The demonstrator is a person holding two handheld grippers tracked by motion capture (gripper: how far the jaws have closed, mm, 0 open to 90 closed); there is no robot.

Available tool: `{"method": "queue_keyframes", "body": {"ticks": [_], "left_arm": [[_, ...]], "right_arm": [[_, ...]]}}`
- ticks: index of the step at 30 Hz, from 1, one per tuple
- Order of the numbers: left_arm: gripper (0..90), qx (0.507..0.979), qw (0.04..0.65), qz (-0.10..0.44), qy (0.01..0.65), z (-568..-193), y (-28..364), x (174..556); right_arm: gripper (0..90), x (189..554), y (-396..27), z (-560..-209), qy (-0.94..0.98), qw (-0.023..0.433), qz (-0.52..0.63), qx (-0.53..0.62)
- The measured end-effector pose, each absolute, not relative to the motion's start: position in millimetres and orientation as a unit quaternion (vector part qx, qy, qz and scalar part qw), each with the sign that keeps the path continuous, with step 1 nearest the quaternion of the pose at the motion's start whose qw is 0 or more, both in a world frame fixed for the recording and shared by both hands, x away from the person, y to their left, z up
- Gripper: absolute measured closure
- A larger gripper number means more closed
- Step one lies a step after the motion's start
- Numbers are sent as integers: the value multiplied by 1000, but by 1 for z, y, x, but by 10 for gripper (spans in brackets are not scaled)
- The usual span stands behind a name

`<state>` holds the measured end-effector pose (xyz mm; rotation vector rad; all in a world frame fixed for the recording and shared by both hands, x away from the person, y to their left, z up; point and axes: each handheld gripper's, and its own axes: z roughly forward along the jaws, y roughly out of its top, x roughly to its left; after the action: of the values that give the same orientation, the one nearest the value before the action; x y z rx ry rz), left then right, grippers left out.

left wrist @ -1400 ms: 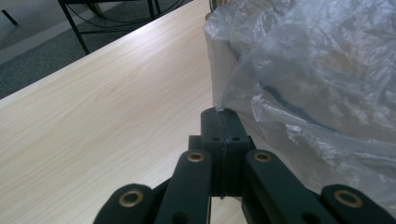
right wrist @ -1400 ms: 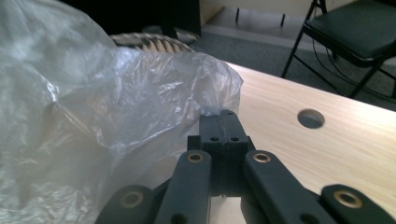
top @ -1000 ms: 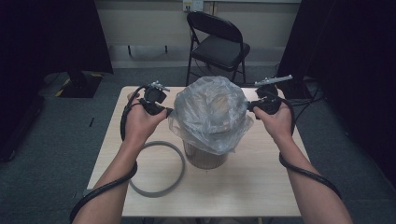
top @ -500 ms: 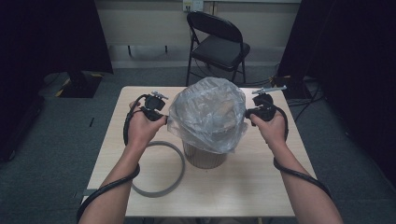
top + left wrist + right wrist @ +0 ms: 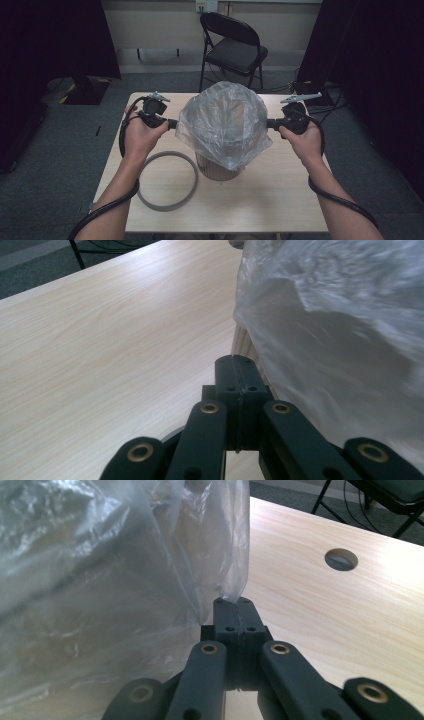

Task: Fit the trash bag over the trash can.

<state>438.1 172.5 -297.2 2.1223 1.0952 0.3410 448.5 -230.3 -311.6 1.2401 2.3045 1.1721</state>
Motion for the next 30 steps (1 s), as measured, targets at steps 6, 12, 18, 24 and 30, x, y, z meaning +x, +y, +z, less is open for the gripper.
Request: {"method": "queue_keyframes", "body": {"ticks": [6,12,18,24,30], "left_arm": [[853,813,379,148,417,-278,181,420],[582,818,391,177,383,-272,177,407],[404,827,390,191,358,-272,169,403],[555,833,386,211,337,-273,155,418],[855,830,377,210,354,-274,150,432]], "right_arm": [[900,435,-223,-306,806,137,395,419],[900,430,-215,-302,810,135,391,416],[900,428,-213,-301,814,137,385,414],[900,429,-213,-302,814,137,383,414],[900,436,-218,-306,813,137,382,418]]}}
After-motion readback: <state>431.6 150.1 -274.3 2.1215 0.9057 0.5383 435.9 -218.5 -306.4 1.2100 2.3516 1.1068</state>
